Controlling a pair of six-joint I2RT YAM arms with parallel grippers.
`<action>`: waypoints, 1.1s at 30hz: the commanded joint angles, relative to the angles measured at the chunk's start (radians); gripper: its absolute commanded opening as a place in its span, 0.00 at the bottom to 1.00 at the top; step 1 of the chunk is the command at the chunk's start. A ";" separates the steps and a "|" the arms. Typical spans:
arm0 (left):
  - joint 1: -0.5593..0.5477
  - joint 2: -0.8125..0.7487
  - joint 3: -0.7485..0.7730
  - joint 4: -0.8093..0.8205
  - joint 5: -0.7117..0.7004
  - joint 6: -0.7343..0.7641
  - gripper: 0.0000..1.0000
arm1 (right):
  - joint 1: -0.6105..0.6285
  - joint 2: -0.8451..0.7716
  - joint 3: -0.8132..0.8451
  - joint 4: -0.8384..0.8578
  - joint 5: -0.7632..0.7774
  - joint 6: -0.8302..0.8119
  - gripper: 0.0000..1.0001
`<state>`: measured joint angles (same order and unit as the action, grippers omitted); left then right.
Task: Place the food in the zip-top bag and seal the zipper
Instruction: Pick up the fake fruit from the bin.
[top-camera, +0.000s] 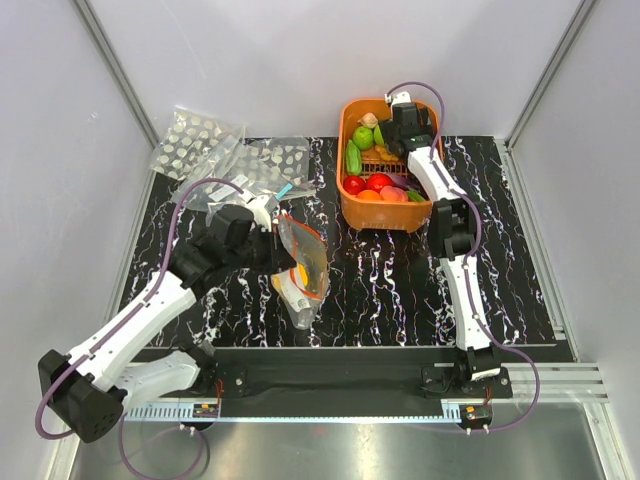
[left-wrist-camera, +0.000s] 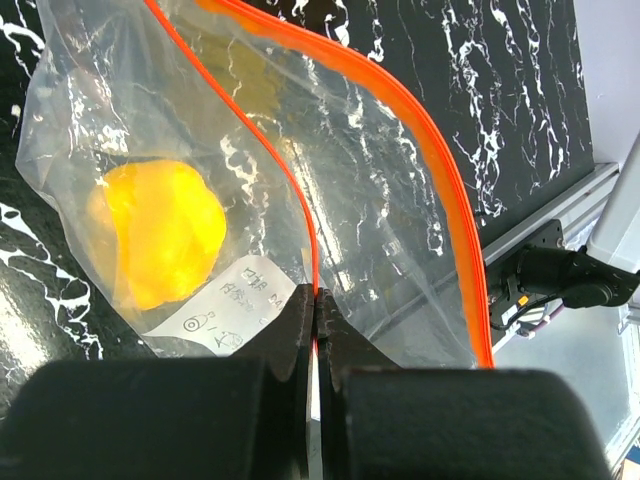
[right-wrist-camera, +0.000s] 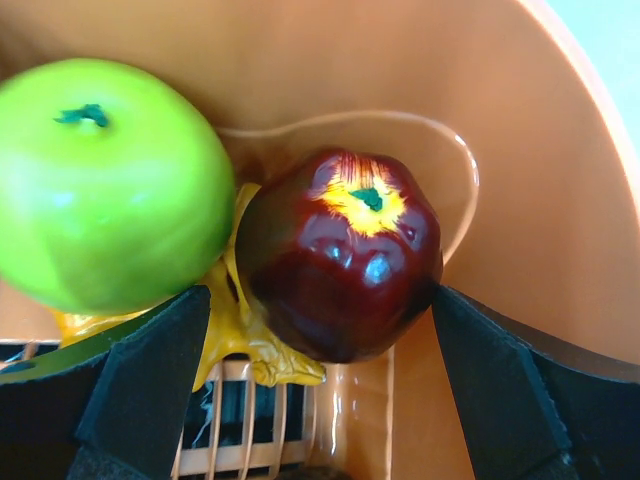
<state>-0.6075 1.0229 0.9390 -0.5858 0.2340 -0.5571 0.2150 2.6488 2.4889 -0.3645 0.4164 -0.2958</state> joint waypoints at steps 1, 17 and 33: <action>0.003 0.009 0.050 0.007 -0.010 0.023 0.00 | -0.009 0.036 0.045 0.111 0.041 -0.074 1.00; 0.003 0.031 0.063 0.018 0.004 0.020 0.00 | -0.009 0.072 -0.015 0.354 0.064 -0.204 1.00; 0.002 0.026 0.043 0.050 0.034 0.006 0.00 | -0.009 -0.062 -0.107 0.177 0.032 -0.055 0.72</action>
<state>-0.6075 1.0691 0.9607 -0.5804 0.2420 -0.5480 0.2127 2.6694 2.3905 -0.1383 0.4541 -0.3992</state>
